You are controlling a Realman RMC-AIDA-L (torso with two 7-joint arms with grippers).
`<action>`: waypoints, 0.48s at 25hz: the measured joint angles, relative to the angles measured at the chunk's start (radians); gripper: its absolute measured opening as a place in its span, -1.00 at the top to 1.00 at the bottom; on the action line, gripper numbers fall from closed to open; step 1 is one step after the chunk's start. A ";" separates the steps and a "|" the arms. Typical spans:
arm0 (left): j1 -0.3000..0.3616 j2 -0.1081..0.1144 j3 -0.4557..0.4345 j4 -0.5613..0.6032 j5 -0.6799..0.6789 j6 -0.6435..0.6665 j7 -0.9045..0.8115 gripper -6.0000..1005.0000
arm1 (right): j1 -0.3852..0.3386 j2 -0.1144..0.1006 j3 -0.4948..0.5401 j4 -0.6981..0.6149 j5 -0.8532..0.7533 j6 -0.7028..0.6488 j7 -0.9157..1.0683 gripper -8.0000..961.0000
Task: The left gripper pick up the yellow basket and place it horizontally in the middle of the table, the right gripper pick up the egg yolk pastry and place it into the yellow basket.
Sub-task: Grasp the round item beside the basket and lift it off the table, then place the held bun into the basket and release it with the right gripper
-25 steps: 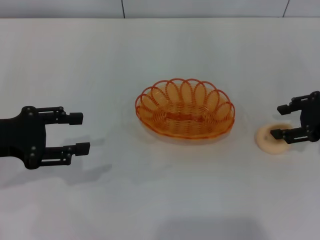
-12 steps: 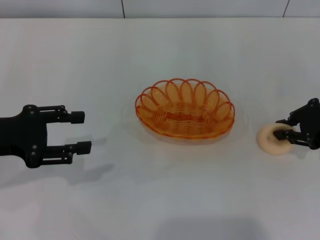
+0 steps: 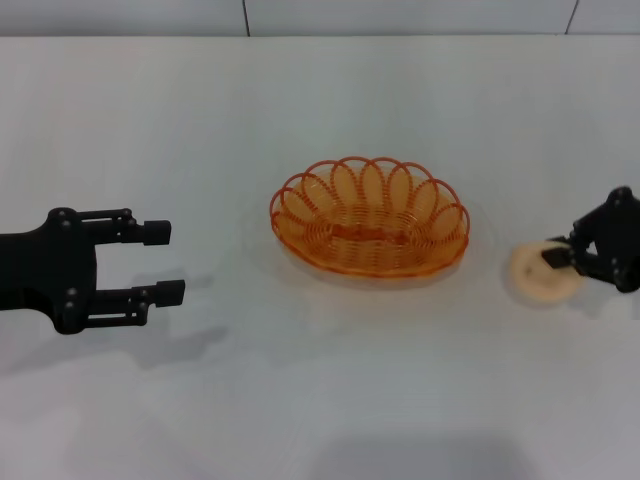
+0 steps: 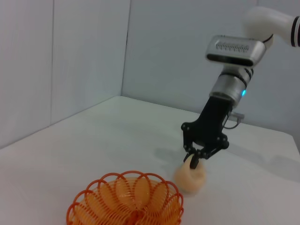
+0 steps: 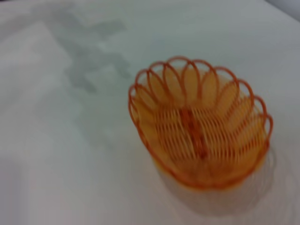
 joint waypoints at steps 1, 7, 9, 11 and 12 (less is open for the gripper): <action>0.002 0.000 0.000 0.000 0.000 0.000 0.000 -0.38 | 0.000 -0.002 0.004 -0.013 0.014 -0.017 0.007 0.90; 0.010 0.000 0.004 0.000 0.001 0.000 0.007 -0.38 | 0.018 -0.002 0.023 -0.099 0.161 -0.096 0.088 0.90; 0.010 -0.001 0.001 0.000 0.001 0.000 0.009 -0.38 | 0.041 0.010 0.020 -0.104 0.181 -0.084 0.130 0.90; 0.007 -0.001 0.000 0.000 0.002 -0.001 0.009 -0.38 | 0.072 0.020 0.001 -0.076 0.197 -0.057 0.162 0.90; 0.005 -0.001 0.000 0.000 0.002 -0.002 0.009 -0.38 | 0.088 0.022 -0.016 -0.056 0.208 -0.038 0.169 0.90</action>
